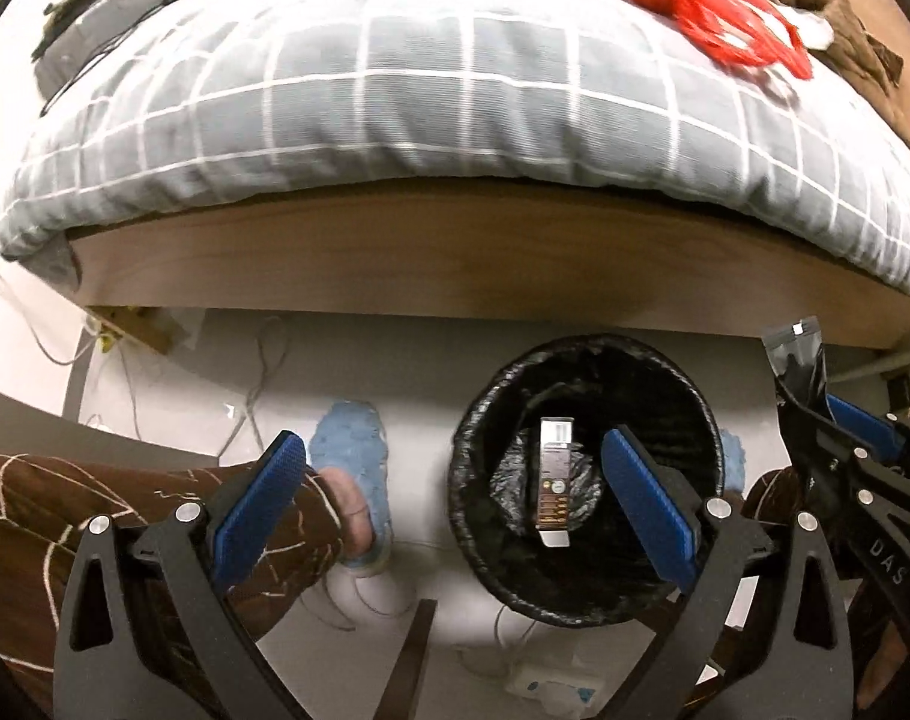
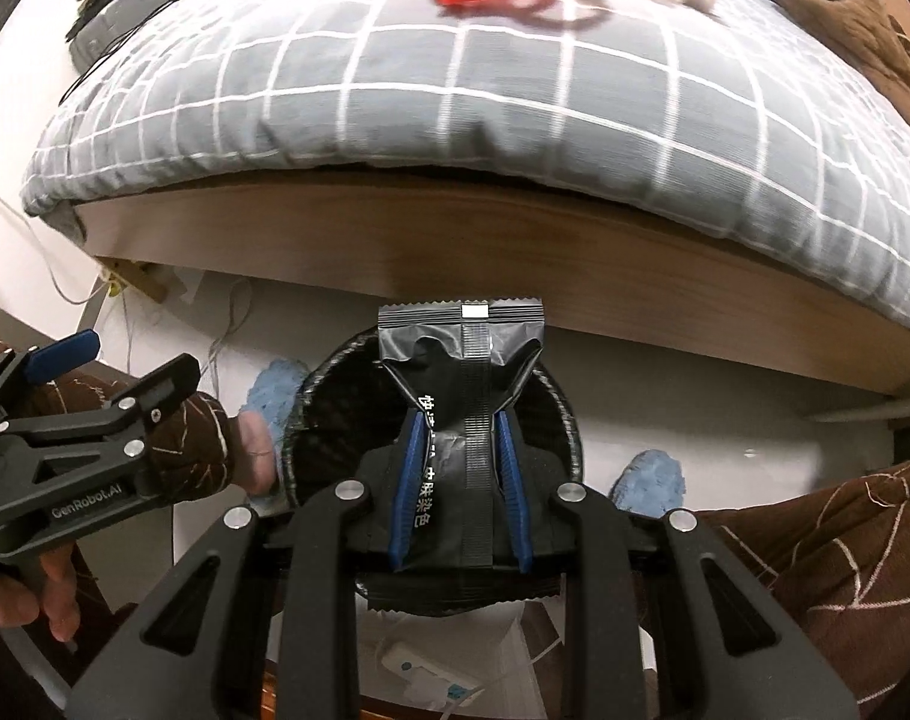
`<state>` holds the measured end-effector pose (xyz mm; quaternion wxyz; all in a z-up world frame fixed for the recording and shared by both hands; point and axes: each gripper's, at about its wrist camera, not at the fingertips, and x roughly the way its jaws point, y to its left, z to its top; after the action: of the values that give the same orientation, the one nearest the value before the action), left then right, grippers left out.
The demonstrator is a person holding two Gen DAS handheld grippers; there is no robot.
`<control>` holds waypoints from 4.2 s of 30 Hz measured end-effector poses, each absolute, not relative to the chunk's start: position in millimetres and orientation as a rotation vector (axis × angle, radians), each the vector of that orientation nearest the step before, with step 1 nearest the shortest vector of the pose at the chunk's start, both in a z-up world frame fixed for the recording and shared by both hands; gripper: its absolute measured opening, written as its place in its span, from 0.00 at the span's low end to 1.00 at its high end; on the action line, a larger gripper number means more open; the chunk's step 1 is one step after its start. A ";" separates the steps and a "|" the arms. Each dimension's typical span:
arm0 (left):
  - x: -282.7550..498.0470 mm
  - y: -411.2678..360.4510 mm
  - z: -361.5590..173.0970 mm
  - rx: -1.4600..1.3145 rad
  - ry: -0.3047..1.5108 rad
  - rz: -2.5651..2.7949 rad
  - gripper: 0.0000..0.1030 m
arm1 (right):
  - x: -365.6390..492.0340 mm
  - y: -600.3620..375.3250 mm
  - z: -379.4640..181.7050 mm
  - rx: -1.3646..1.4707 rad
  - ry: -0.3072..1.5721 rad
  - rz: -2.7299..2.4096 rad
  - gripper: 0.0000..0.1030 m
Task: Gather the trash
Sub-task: 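Open the left tool over the bin while the right tool releases the sachet, then move both tools back over the trash on the bed, then grasp the red plastic bag with the left tool while the right tool grasps the white bag, then lift both bags and carry them toward the floor bin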
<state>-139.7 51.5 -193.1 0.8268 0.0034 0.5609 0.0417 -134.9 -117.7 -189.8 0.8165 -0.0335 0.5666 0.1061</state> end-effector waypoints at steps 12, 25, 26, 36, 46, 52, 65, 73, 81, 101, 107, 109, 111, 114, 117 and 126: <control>-141.9 65.3 -184.4 -0.008 1.178 0.121 0.94 | -135.6 -104.5 -189.3 -0.089 1.195 0.255 0.49; -142.4 64.4 -159.9 -0.009 1.127 0.110 0.94 | -135.5 -128.2 -164.3 -0.100 1.094 0.177 0.89; -141.5 63.6 -156.8 -0.012 1.121 0.107 0.94 | -135.6 -130.3 -160.4 -0.101 1.079 0.167 0.91; -115.2 54.7 -105.3 0.003 1.007 0.076 0.94 | -114.6 -162.6 -99.2 -0.099 0.912 0.092 0.93; -62.0 51.4 -62.9 0.001 0.936 0.067 0.94 | -61.2 -185.0 -61.2 -0.095 0.841 0.063 0.93; -19.7 47.2 -47.9 -0.015 0.909 0.059 0.94 | -19.6 -196.4 -50.8 -0.083 0.822 0.053 0.93; 76.9 -1.4 -62.2 -0.027 0.938 -0.009 0.94 | 89.9 -237.6 -56.1 -0.030 0.814 0.002 0.93; 111.2 -30.6 -90.9 -0.031 0.984 -0.040 0.94 | 141.0 -254.9 -87.0 0.016 0.888 0.022 0.81; 121.4 -45.5 -100.4 -0.041 1.009 -0.048 0.86 | 158.8 -254.5 -99.8 0.063 0.945 0.069 0.63; 122.5 -62.8 -113.1 -0.091 1.048 -0.138 0.40 | 156.4 -252.2 -100.1 0.109 0.948 0.103 0.34; 119.4 -61.4 -99.6 -0.088 1.025 -0.146 0.39 | 150.6 -254.5 -84.8 0.110 0.909 0.088 0.34; 117.0 -60.0 -95.4 -0.079 1.017 -0.146 0.39 | 147.9 -255.0 -79.3 0.108 0.895 0.082 0.34; 114.1 -59.1 -91.6 -0.071 1.010 -0.145 0.39 | 144.0 -255.6 -73.4 0.111 0.878 0.078 0.34; 109.5 -53.7 -84.9 -0.064 0.996 -0.144 0.39 | 138.2 -255.7 -66.7 0.110 0.857 0.073 0.34; 104.0 -49.6 -77.9 -0.058 0.980 -0.141 0.39 | 128.9 -254.8 -59.0 0.106 0.835 0.069 0.34; 86.5 -32.8 -57.6 -0.046 0.930 -0.122 0.39 | 81.4 -249.2 -46.1 0.080 0.777 0.054 0.34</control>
<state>86.5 -32.8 -57.6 0.8918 -0.0223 0.4480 -0.0590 81.4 -249.2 -46.1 0.9244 0.0391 0.3785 0.0265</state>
